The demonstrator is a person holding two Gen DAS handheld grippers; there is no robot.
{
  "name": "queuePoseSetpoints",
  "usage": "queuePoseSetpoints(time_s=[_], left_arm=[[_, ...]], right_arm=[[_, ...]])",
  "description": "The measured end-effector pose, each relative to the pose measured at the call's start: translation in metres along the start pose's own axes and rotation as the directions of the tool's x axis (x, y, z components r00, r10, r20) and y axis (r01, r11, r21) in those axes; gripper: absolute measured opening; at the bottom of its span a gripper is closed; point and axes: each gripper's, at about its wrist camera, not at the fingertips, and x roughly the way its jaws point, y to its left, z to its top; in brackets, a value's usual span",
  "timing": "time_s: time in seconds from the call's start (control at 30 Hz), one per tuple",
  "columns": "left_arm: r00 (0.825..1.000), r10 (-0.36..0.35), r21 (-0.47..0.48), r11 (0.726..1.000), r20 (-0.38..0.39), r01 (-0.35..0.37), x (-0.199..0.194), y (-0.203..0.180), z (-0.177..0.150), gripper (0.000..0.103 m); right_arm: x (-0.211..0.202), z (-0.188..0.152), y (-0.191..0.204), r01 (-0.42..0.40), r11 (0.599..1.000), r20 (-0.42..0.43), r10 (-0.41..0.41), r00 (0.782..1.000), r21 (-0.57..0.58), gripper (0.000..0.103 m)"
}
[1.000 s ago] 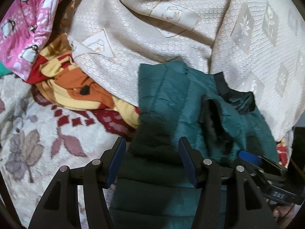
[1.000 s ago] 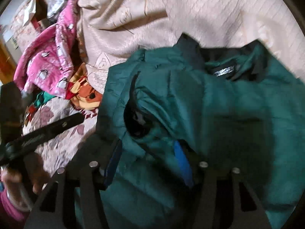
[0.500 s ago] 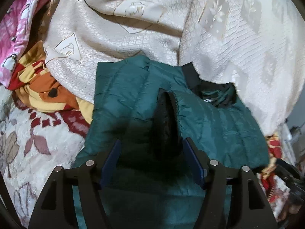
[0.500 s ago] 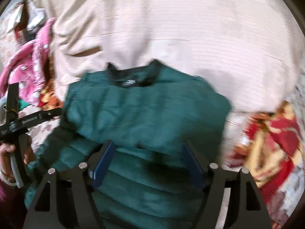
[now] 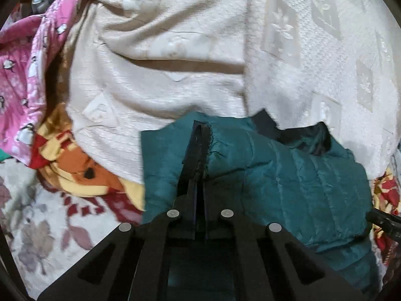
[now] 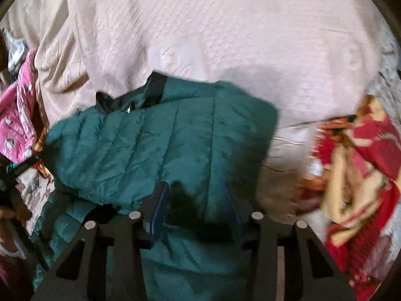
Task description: Fold large clothes
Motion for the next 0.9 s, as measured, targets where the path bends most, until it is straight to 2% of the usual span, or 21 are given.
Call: queuePoseSetpoints(time_s=[0.17,0.3,0.43,0.47,0.5,0.53,0.57,0.6,0.67,0.8,0.9], left_arm=[[0.997,0.046,-0.019,0.999,-0.058,-0.048,0.017,0.023,-0.016,0.0],[0.996,0.031,-0.037,0.999,-0.08,-0.034,0.024,0.024,-0.02,0.0],[0.998,0.007,-0.02,1.0,-0.061,-0.008,0.005,0.027,-0.014,0.0],[0.999,0.007,-0.015,1.0,-0.049,-0.008,-0.002,0.026,-0.012,0.003],[1.0,-0.003,-0.014,1.0,-0.029,0.003,-0.011,0.028,-0.011,0.011],[1.0,-0.026,-0.014,1.0,-0.008,0.026,-0.02,0.029,-0.011,0.018],[0.999,-0.043,-0.012,0.999,0.006,0.043,-0.026,0.03,-0.01,0.021],[0.999,-0.05,-0.006,0.999,0.019,0.05,-0.031,0.029,-0.01,0.026],[0.999,-0.046,0.008,0.999,0.028,0.045,-0.034,0.024,-0.011,0.027],[0.999,-0.035,0.018,0.999,-0.027,0.035,-0.014,0.01,-0.015,0.027],[0.998,0.017,0.041,0.999,-0.057,-0.014,0.009,0.0,-0.02,0.027]], right_arm=[[0.05,0.012,0.032,0.038,0.995,-0.03,-0.04,0.999,-0.091,0.046],[0.075,0.019,0.039,0.052,0.989,-0.06,-0.06,0.996,-0.136,0.047],[0.057,0.026,0.028,0.002,0.997,-0.067,-0.008,0.998,-0.083,0.047],[0.044,0.025,0.025,-0.01,0.998,-0.054,0.007,0.999,-0.062,0.048],[0.036,0.024,0.025,-0.015,0.998,-0.048,0.012,0.999,-0.057,0.051],[0.026,0.022,0.026,-0.021,0.998,-0.041,0.019,0.999,-0.059,0.059],[0.017,0.019,0.029,-0.027,0.997,-0.032,0.024,0.999,-0.07,0.067],[0.012,0.017,0.032,-0.032,0.996,-0.025,0.03,0.999,-0.08,0.07],[0.007,0.013,0.044,-0.051,0.992,-0.015,0.05,0.999,-0.115,0.072],[0.026,0.019,0.067,-0.036,0.986,-0.043,0.03,0.999,-0.161,0.072],[0.054,0.025,0.082,-0.041,0.985,-0.072,0.029,0.997,-0.17,0.072]])
